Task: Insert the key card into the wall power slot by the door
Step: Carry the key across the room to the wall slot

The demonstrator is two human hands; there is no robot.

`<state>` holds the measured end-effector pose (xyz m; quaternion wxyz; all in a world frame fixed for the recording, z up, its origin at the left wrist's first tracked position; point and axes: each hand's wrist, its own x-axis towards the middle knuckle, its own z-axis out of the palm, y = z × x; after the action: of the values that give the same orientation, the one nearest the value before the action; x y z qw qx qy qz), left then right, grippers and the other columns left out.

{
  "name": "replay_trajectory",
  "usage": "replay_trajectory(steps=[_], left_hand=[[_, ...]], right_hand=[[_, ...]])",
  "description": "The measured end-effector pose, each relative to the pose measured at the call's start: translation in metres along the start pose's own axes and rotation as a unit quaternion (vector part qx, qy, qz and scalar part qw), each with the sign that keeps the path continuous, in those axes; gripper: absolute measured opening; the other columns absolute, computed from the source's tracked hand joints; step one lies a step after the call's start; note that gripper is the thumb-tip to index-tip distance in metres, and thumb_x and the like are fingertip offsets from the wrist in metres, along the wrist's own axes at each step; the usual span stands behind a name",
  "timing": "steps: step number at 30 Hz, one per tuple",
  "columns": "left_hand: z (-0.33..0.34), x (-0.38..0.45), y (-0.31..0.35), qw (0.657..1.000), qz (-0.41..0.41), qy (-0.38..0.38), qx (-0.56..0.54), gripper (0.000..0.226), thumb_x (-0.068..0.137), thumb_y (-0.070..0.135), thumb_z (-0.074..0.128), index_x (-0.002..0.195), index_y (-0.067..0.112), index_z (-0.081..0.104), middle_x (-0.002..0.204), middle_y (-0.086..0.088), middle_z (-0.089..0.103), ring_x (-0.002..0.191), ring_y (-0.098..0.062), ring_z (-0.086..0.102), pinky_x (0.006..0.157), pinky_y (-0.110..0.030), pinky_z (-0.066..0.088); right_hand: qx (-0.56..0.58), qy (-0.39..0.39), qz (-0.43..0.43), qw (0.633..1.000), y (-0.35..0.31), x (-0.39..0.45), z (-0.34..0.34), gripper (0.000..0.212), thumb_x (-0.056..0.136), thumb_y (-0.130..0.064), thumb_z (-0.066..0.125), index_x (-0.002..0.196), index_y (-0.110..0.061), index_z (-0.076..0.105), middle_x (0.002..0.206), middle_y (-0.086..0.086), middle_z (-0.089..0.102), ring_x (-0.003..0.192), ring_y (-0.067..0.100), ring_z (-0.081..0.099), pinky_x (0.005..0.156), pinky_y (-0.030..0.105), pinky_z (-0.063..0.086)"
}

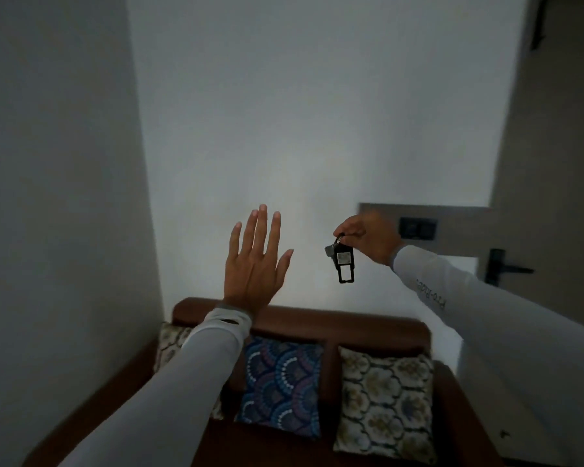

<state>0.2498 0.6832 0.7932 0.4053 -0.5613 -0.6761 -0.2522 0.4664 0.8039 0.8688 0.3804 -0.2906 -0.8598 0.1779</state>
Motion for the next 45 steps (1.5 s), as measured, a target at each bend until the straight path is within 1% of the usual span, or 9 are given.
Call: replay_trajectory(steps=[2,6,11,17,22,25,31,35,45], left_hand=[[0.012,0.024,0.036,1.000,0.013,0.007,-0.009,0.069,0.110,0.049,0.025,0.165,0.008,0.021,0.173,-0.022,0.022,0.160,-0.035,0.023,0.129,-0.058,0.027],[0.040,0.066,0.095,0.998,0.034,0.018,-0.040,0.069,0.111,0.050,0.024,0.166,0.009,0.019,0.174,-0.021,0.020,0.161,-0.035,0.020,0.130,-0.058,0.025],[0.083,0.105,0.156,0.996,0.065,0.019,-0.065,0.070,0.110,0.051,0.023,0.166,0.009,0.019,0.174,-0.021,0.019,0.162,-0.035,0.019,0.130,-0.059,0.026],[0.149,0.153,0.200,0.992,0.079,0.044,-0.086,0.068,0.111,0.049,0.030,0.165,0.008,0.023,0.173,-0.022,0.021,0.161,-0.036,0.022,0.128,-0.059,0.028],[0.200,0.200,0.219,0.991,0.086,0.064,-0.085,0.068,0.110,0.048,0.039,0.164,0.007,0.027,0.172,-0.023,0.025,0.159,-0.037,0.027,0.127,-0.059,0.031],[0.226,0.222,0.232,0.991,0.094,0.063,-0.075,0.068,0.111,0.049,0.032,0.164,0.007,0.027,0.172,-0.024,0.026,0.159,-0.038,0.028,0.127,-0.059,0.031],[0.264,0.255,0.260,0.990,0.099,0.053,-0.090,0.068,0.110,0.049,0.028,0.162,0.006,0.030,0.170,-0.025,0.028,0.157,-0.040,0.032,0.125,-0.061,0.033],[0.289,0.271,0.279,0.991,0.094,0.059,-0.073,0.068,0.110,0.049,0.029,0.163,0.006,0.029,0.171,-0.025,0.026,0.157,-0.040,0.030,0.125,-0.061,0.033],[0.354,0.324,0.330,0.994,0.067,0.085,-0.024,0.068,0.109,0.048,0.035,0.162,0.007,0.031,0.170,-0.024,0.030,0.157,-0.039,0.032,0.125,-0.060,0.035]], right_hand=[[0.008,0.018,0.025,0.999,0.030,-0.004,-0.035,0.018,0.086,0.007,0.065,0.103,0.003,0.072,0.106,0.025,0.074,0.101,0.033,0.070,0.090,0.031,0.053],[-0.024,0.065,0.041,0.997,0.081,-0.009,-0.095,0.018,0.084,0.007,0.068,0.101,0.005,0.074,0.103,0.023,0.076,0.089,0.023,0.069,0.073,0.002,0.050],[-0.044,0.098,0.060,0.992,0.131,-0.003,-0.141,0.017,0.083,0.006,0.069,0.100,0.005,0.074,0.100,0.022,0.076,0.095,0.030,0.072,0.090,0.030,0.054],[-0.077,0.120,0.065,0.988,0.191,0.034,-0.165,0.015,0.084,-0.002,0.072,0.097,-0.006,0.077,0.087,0.004,0.074,0.073,0.001,0.063,0.063,-0.005,0.044],[-0.086,0.140,0.057,0.985,0.234,0.076,-0.174,0.015,0.084,-0.002,0.072,0.097,-0.005,0.077,0.088,0.004,0.074,0.075,-0.003,0.064,0.071,-0.002,0.046],[-0.076,0.173,0.062,0.980,0.262,0.093,-0.177,0.014,0.084,-0.002,0.071,0.096,-0.006,0.077,0.092,0.008,0.077,0.083,0.011,0.070,0.082,0.011,0.050],[-0.062,0.171,0.072,0.981,0.313,0.121,-0.189,0.014,0.084,-0.003,0.071,0.097,-0.005,0.077,0.096,0.011,0.078,0.088,0.014,0.070,0.077,0.007,0.047],[-0.058,0.164,0.060,0.983,0.346,0.141,-0.198,0.013,0.084,-0.003,0.072,0.095,-0.006,0.078,0.095,0.010,0.078,0.077,0.003,0.066,0.067,-0.004,0.046],[-0.017,0.157,0.030,0.987,0.440,0.209,-0.226,0.015,0.084,0.005,0.068,0.096,0.002,0.075,0.108,0.020,0.072,0.087,0.015,0.065,0.068,-0.008,0.042]])
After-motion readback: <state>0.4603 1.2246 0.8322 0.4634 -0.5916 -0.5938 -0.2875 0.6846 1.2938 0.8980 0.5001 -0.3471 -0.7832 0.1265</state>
